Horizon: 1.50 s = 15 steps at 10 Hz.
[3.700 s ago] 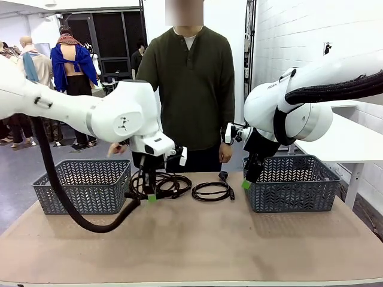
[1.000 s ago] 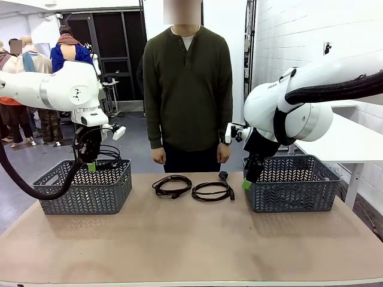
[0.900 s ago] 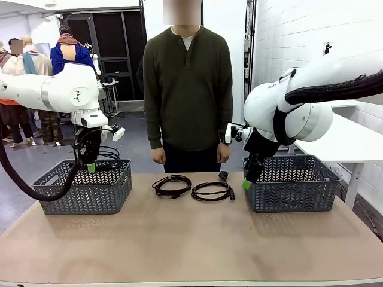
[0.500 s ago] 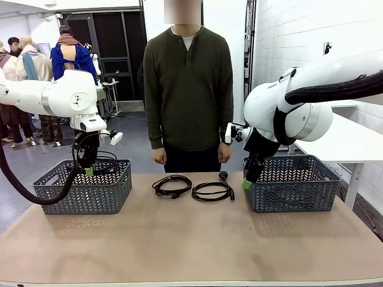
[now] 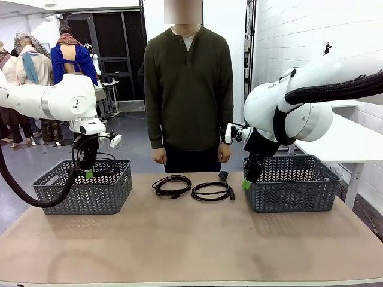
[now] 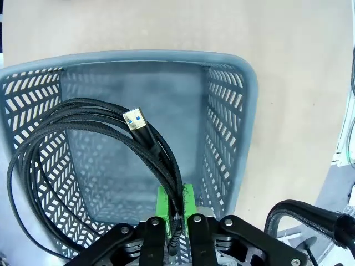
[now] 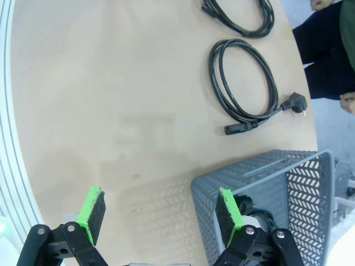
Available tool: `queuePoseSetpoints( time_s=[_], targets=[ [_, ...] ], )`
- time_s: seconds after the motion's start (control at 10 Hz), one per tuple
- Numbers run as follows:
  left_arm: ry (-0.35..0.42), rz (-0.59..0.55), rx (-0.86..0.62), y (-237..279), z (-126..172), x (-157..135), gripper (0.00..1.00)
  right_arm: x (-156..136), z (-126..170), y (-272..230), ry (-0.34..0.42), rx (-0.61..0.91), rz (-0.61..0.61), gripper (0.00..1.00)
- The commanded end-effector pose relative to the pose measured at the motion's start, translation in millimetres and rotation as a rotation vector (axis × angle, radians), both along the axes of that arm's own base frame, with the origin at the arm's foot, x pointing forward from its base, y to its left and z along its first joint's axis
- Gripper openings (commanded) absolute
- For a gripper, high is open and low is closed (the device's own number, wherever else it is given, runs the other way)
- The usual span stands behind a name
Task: Organize the cables according to human instructions.
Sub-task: Pick up a bundle of cables and place it in the basket indicated by the human.
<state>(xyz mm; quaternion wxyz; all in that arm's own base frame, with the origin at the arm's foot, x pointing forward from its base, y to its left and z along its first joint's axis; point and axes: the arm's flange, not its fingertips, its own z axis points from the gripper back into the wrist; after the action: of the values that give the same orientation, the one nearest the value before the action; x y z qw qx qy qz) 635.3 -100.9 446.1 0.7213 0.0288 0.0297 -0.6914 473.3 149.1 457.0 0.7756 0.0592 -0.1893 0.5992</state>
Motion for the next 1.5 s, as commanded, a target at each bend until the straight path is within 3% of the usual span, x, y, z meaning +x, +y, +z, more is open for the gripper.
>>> queuePoseSetpoints(
  time_s=[0.0,0.5,0.6,1.1,1.2,1.3,1.4],
  targets=[
    [-0.029,-0.002,-0.013,5.7,-3.8,1.9,0.00,0.4,-0.1,-0.4,-0.005,-0.006,-0.006,1.00],
    [-0.053,0.012,-0.031,10.2,-0.9,4.3,0.96,0.4,-0.1,-0.4,-0.005,-0.006,-0.006,1.00],
    [-0.071,0.028,-0.031,11.9,3.7,4.7,1.00,0.4,-0.1,-0.4,-0.005,-0.006,-0.006,1.00],
    [-0.069,0.036,-0.031,12.3,27.6,3.1,1.00,0.4,-0.1,-0.4,-0.005,-0.006,-0.006,1.00],
    [-0.059,0.040,-0.029,12.9,30.7,2.4,1.00,0.4,-0.1,-0.4,-0.005,-0.006,-0.006,1.00],
    [0.032,0.050,-0.107,12.7,31.5,-0.9,1.00,0.4,-0.1,-0.4,-0.005,-0.006,-0.006,1.00],
    [-0.075,0.021,-0.016,10.8,25.1,3.0,1.00,0.4,-0.1,-0.4,-0.005,-0.006,-0.006,1.00]
  ],
)
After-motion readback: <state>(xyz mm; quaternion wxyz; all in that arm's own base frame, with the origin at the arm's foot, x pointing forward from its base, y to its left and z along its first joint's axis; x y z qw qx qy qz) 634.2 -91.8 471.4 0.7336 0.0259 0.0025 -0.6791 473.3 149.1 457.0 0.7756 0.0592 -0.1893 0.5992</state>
